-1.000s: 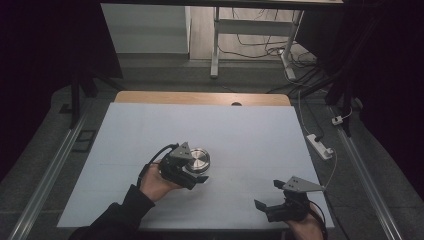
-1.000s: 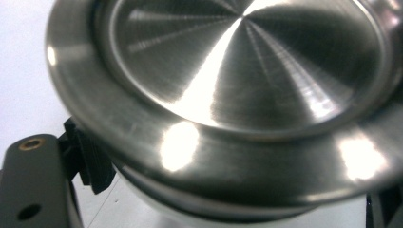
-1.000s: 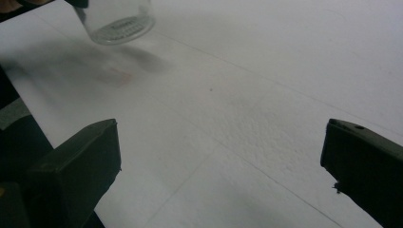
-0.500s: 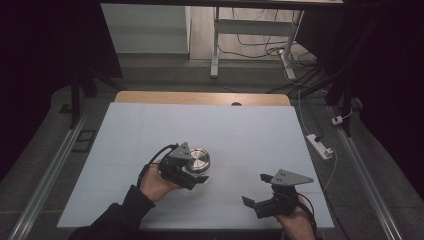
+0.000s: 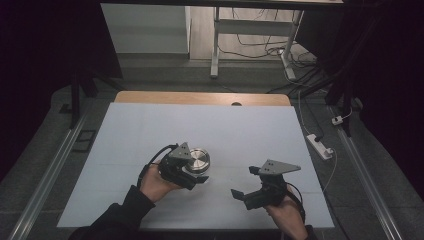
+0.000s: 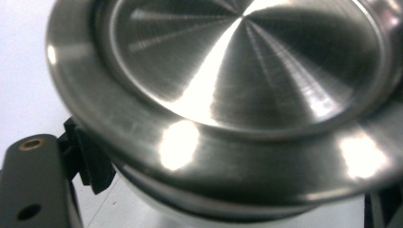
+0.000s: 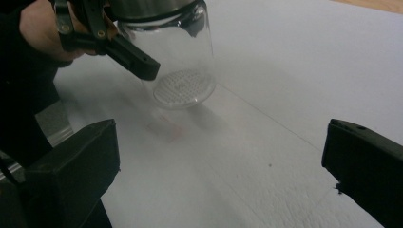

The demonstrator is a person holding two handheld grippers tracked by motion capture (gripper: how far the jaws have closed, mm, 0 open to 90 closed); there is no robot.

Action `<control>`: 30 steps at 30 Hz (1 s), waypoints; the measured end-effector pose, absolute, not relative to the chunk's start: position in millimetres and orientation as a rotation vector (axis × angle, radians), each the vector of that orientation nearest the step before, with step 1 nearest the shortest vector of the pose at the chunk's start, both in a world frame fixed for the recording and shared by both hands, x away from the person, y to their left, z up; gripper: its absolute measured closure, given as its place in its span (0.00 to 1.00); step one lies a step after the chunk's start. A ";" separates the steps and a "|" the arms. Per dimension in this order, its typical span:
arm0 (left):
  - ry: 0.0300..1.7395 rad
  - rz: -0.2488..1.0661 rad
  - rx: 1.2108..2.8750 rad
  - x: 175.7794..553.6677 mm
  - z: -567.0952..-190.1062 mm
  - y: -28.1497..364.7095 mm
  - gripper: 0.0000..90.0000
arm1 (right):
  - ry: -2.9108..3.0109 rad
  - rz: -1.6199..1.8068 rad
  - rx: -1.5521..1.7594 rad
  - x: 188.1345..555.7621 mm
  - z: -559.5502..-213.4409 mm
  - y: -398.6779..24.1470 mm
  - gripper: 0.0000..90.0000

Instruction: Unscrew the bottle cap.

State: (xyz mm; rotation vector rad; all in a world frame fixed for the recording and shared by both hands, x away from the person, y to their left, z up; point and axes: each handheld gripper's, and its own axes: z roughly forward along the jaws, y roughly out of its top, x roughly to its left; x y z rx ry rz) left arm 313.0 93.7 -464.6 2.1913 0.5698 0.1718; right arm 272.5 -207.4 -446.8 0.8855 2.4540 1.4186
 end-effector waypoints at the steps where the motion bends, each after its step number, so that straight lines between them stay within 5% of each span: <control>1: 0.569 0.171 2.192 313.1 -464.5 93.8 0.17 | 2.460 1.412 0.884 274.4 -445.1 -205.2 0.00; 30: 0.574 0.180 2.194 313.0 -466.7 93.8 0.17 | 2.490 1.382 0.744 309.2 -412.9 -130.6 0.00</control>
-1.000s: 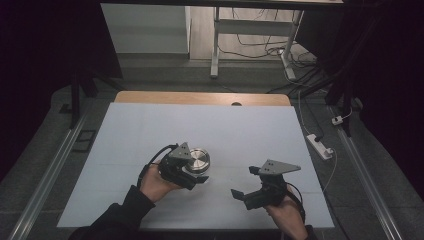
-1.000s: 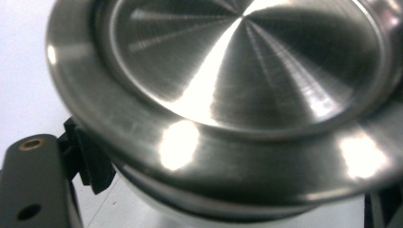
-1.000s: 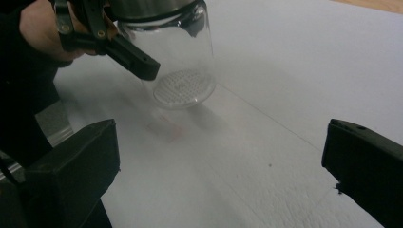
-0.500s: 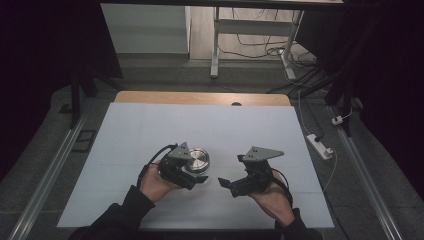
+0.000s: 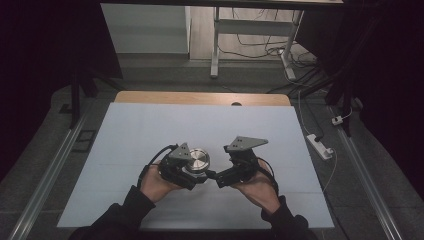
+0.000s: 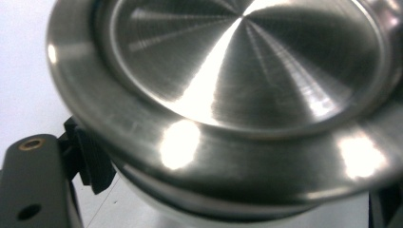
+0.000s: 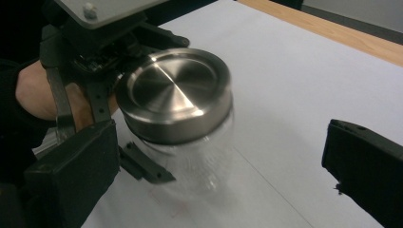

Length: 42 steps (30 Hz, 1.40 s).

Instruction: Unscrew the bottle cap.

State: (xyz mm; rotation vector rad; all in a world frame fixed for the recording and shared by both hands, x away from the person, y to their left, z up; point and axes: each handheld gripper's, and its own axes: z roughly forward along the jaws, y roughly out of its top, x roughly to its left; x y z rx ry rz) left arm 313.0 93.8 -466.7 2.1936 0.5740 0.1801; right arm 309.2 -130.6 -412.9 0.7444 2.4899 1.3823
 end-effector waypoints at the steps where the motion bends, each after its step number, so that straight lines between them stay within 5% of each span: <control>1: 0.575 0.182 2.193 312.8 -466.8 93.5 0.17 | 2.491 1.382 0.736 309.3 -413.0 -127.5 0.00; 13: 0.601 0.187 2.194 311.0 -467.6 88.7 0.17 | 2.517 1.344 0.687 314.3 -419.5 -98.4 0.00; 20: 0.584 0.180 2.212 310.8 -467.0 88.5 0.17 | 2.528 1.365 0.626 314.1 -421.5 -88.8 0.20; 24: 0.572 0.166 2.213 310.6 -466.9 88.6 0.17 | 2.538 1.378 0.602 314.5 -421.0 -89.0 0.22; 40: 0.311 0.024 2.228 306.9 -463.4 89.2 0.17 | 2.785 1.648 0.026 339.2 -423.0 -111.4 0.21; 42: 0.370 0.061 2.221 308.5 -462.3 91.4 0.17 | 2.772 1.631 0.151 338.6 -420.7 -110.1 0.07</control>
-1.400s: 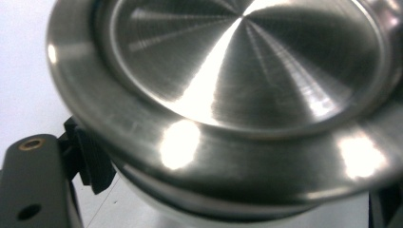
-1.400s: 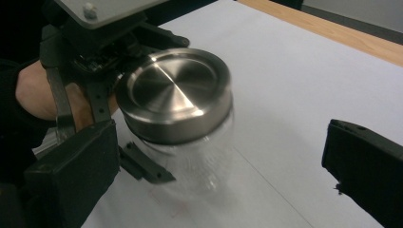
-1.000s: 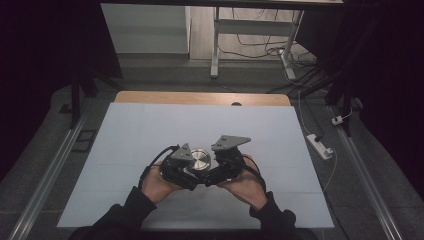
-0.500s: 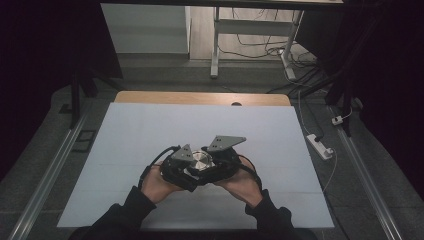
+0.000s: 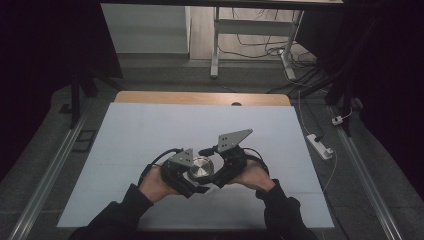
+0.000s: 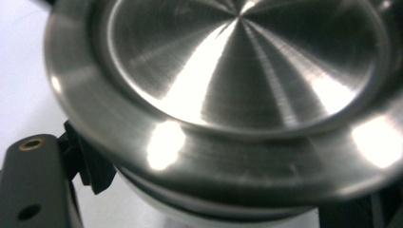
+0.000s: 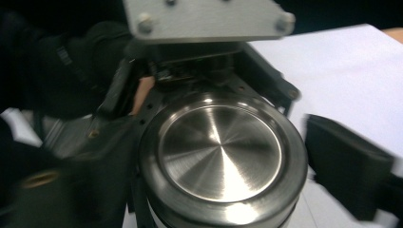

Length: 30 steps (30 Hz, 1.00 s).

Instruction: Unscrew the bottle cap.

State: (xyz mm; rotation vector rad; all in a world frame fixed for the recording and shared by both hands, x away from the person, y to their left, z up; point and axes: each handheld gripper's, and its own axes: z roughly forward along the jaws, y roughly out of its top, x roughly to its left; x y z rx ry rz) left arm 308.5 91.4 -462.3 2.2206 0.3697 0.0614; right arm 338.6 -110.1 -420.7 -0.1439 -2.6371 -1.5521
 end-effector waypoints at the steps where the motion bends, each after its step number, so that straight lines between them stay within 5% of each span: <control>1: 0.370 0.061 2.221 308.5 -462.3 91.4 0.17 | -2.637 -1.552 -0.144 338.6 -420.7 -110.1 0.07; 2: 0.429 0.101 2.217 309.6 -462.4 93.5 0.17 | -2.685 -1.545 -0.248 336.7 -416.1 -110.3 0.00; 6: 0.541 0.162 2.209 312.0 -463.9 95.8 0.17 | -2.767 -1.547 -0.486 330.5 -408.5 -109.0 0.00; 16: 0.615 0.206 2.198 309.3 -462.7 91.9 0.17 | -2.883 -1.580 -0.653 314.7 -415.8 -88.4 0.11; 19: 0.601 0.195 2.199 308.8 -461.8 91.6 0.17 | -2.883 -1.607 -0.631 313.1 -417.0 -87.5 0.21; 30: 0.329 0.044 2.225 307.1 -458.3 94.4 0.17 | -2.708 -1.602 -0.211 326.8 -415.6 -107.5 0.22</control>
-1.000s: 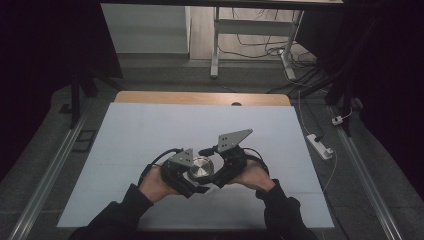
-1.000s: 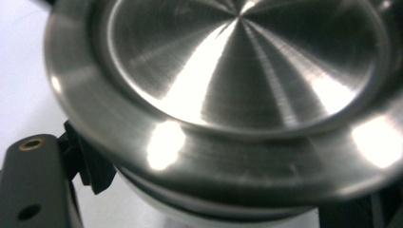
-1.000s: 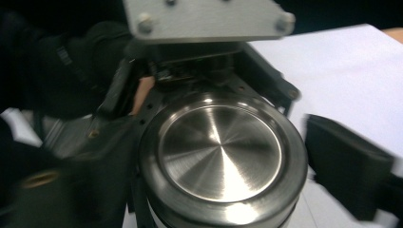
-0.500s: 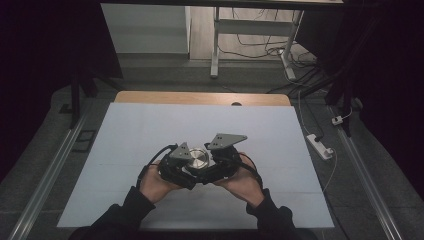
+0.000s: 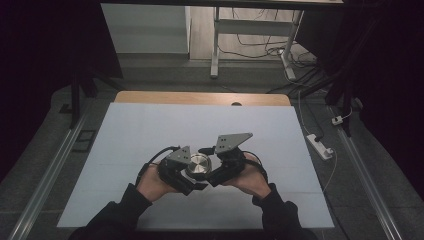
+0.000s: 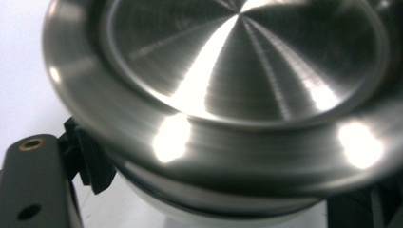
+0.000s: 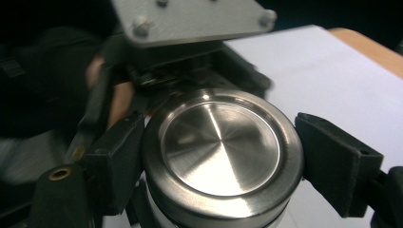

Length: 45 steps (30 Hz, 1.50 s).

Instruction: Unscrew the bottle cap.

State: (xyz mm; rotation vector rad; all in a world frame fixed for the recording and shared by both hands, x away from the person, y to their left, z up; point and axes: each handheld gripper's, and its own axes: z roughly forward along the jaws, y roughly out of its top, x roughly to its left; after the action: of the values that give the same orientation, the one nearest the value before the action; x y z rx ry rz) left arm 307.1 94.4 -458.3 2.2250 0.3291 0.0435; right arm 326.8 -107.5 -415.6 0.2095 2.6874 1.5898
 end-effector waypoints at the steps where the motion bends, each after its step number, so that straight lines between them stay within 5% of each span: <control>1: 0.315 0.033 2.223 305.8 -458.7 93.0 0.17 | 2.710 1.616 0.160 328.3 -416.4 -110.0 0.22; 4: 0.316 0.032 2.223 304.9 -459.3 90.5 0.17 | 2.738 1.660 0.108 331.6 -418.4 -115.1 0.21; 10: 0.451 0.115 2.213 307.4 -459.4 93.2 0.17 | 2.662 1.553 0.374 329.8 -404.6 -117.9 0.01; 17: 0.575 0.159 2.197 310.0 -462.3 94.6 0.17 | 2.554 1.429 0.522 315.1 -403.2 -102.1 0.04; 25: 0.571 0.150 2.190 308.5 -460.5 93.3 0.17 | 2.501 1.406 0.551 308.6 -413.1 -89.9 0.21; 41: 0.346 0.029 2.212 303.1 -458.3 87.6 0.17 | 2.734 1.677 0.136 330.8 -416.1 -119.1 0.21; 45: 0.432 0.078 2.198 306.0 -457.5 93.0 0.17 | 2.713 1.599 0.307 327.9 -409.5 -114.7 0.07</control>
State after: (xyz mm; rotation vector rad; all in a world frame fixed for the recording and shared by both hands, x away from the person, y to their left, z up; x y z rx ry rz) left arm 306.0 93.0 -457.5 2.1983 0.4320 0.0782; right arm 327.9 -114.7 -409.5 0.3065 2.7130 1.5986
